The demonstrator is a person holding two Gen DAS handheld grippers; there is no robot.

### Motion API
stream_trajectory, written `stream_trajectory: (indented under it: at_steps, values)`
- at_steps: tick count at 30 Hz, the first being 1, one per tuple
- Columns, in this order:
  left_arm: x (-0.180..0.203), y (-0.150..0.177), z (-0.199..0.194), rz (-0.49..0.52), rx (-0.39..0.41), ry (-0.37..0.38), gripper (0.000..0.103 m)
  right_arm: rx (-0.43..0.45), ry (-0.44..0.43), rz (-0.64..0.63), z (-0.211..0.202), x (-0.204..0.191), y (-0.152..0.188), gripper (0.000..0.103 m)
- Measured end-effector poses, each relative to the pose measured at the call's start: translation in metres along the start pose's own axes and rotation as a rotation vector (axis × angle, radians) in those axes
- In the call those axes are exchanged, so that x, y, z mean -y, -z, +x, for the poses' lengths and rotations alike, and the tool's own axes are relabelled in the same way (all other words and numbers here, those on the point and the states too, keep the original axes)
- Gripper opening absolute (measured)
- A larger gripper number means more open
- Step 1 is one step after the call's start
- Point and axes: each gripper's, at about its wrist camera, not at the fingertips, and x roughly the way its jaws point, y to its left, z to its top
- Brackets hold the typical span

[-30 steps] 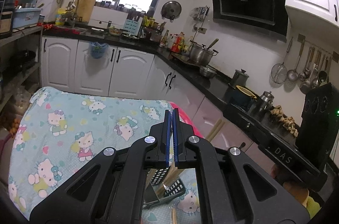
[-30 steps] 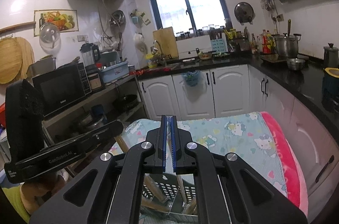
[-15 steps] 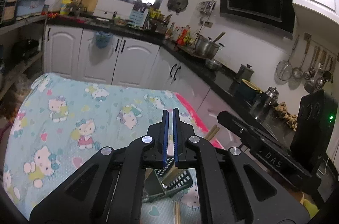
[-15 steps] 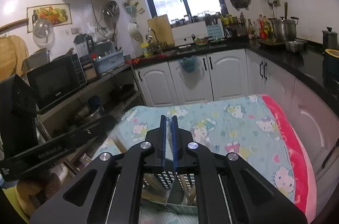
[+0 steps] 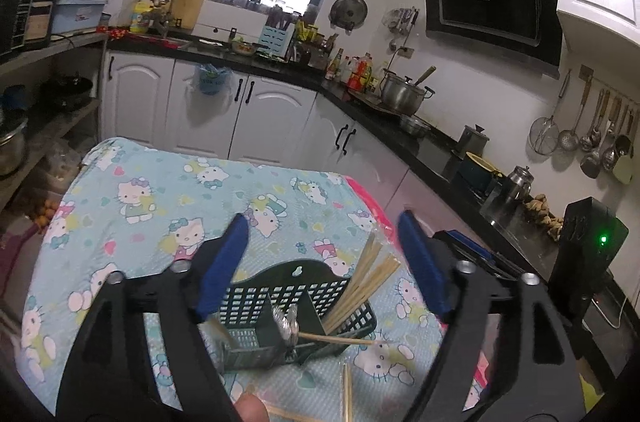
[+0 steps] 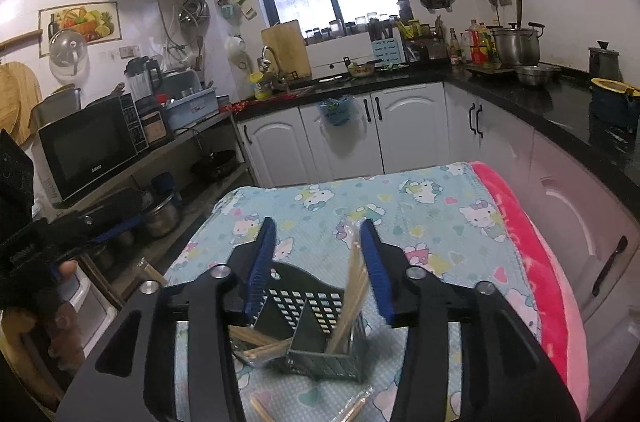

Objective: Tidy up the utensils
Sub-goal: 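Open both grippers to release the chopsticks into the basket, then withdraw both open grippers from the basket toward the remaining chopsticks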

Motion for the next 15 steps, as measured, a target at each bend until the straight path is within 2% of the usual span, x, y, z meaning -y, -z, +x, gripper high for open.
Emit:
stream_trajectory:
  at_steps: [6, 15]
  values:
    - [0.000, 0.009, -0.014, -0.006, 0.002, 0.001, 0.091, 0.018, 0.006, -0.017, -0.020, -0.003, 0.007, 0.052]
    - [-0.004, 0.031, -0.027, -0.018, -0.012, 0.003, 0.092, 0.029, 0.005, -0.054, -0.039, -0.015, 0.019, 0.057]
